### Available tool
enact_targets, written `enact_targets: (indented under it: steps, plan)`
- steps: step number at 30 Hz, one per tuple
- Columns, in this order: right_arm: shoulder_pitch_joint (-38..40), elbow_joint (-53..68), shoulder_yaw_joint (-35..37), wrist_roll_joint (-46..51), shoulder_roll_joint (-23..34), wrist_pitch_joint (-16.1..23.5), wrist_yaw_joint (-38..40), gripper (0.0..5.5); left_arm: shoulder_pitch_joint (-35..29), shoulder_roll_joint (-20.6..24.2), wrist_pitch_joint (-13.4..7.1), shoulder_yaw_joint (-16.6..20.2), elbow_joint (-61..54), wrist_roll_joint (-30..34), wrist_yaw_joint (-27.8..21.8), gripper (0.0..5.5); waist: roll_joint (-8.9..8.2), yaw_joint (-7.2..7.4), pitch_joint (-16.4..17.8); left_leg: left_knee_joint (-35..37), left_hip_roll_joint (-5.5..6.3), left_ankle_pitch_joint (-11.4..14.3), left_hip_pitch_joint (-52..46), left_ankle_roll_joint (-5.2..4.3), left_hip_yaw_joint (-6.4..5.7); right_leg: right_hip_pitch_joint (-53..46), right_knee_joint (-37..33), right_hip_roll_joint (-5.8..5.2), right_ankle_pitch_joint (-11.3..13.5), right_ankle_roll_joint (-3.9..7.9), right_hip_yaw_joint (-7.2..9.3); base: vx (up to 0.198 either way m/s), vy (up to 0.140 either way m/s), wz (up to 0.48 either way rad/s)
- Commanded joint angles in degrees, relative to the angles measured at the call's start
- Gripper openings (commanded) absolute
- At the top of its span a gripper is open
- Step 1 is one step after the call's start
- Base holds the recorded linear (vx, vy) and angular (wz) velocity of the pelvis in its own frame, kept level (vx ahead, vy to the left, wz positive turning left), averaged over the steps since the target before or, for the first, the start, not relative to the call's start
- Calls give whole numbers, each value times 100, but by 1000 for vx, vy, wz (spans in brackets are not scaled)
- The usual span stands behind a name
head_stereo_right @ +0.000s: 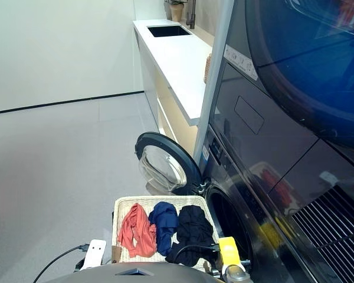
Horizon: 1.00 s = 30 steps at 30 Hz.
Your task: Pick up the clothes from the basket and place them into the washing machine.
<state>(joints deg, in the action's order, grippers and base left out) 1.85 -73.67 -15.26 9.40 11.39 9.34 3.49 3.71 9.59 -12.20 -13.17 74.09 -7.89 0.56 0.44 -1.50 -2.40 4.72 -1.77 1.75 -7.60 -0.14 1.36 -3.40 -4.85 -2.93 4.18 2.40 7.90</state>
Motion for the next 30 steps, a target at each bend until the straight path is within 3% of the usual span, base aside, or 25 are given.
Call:
enact_targets:
  steps: [1,19,25,30]
  plan:
    - [-230,-245,-170,-23,-85,200,-16,550,-377,-126,-146,18,295,34,-55,550,-194,50,-35,28,276,-124,214,-106,92,-118,58,-29,-87,346,-35,0,0,0]
    - [-249,-193,-204,-17,-86,200,-16,550,-416,-157,-106,-99,337,226,-34,550,-169,72,-17,28,271,-120,231,-105,107,-90,56,-32,-74,347,-41,0,0,0]
    - [-356,44,-405,-85,-57,245,-38,550,-595,-22,-223,-656,-5,1003,-12,550,-152,113,30,28,273,-124,296,-100,130,7,79,-26,-61,350,-84,0,0,0]
    - [-483,662,-928,-468,117,370,-67,550,-807,367,-404,-1211,-721,1607,63,550,-137,128,190,28,276,-182,489,-102,124,235,132,-31,-30,364,-98,-24,4,0]
